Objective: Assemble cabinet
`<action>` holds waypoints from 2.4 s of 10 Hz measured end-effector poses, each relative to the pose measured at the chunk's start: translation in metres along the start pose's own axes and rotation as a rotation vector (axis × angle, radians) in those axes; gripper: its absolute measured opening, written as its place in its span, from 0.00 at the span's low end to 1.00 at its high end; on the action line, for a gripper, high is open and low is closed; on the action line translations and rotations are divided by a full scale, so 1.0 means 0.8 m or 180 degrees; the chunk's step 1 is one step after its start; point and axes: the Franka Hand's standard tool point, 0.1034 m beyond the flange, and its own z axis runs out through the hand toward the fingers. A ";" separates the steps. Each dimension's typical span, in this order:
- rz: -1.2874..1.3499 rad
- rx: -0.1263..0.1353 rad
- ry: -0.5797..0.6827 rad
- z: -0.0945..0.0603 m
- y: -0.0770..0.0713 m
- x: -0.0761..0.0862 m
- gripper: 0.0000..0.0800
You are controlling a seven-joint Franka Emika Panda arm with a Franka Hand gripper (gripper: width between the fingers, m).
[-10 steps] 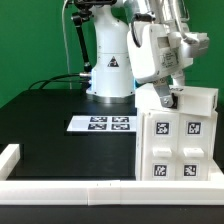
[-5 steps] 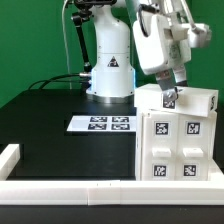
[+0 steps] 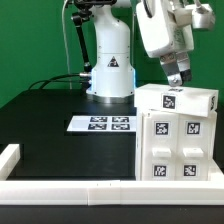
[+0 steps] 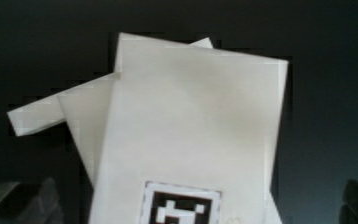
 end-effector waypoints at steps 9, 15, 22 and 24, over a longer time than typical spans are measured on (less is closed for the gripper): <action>-0.3557 -0.0293 -0.0123 -0.006 -0.002 -0.008 1.00; -0.6350 -0.0738 -0.0315 -0.001 -0.002 -0.002 1.00; -0.8651 -0.0968 -0.0500 0.011 -0.003 0.008 1.00; -0.8609 -0.0992 -0.0524 0.019 0.000 0.013 1.00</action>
Offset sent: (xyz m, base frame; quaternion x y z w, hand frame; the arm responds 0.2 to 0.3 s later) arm 0.0109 0.0087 0.0110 -0.0504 -0.0345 -0.3014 0.9516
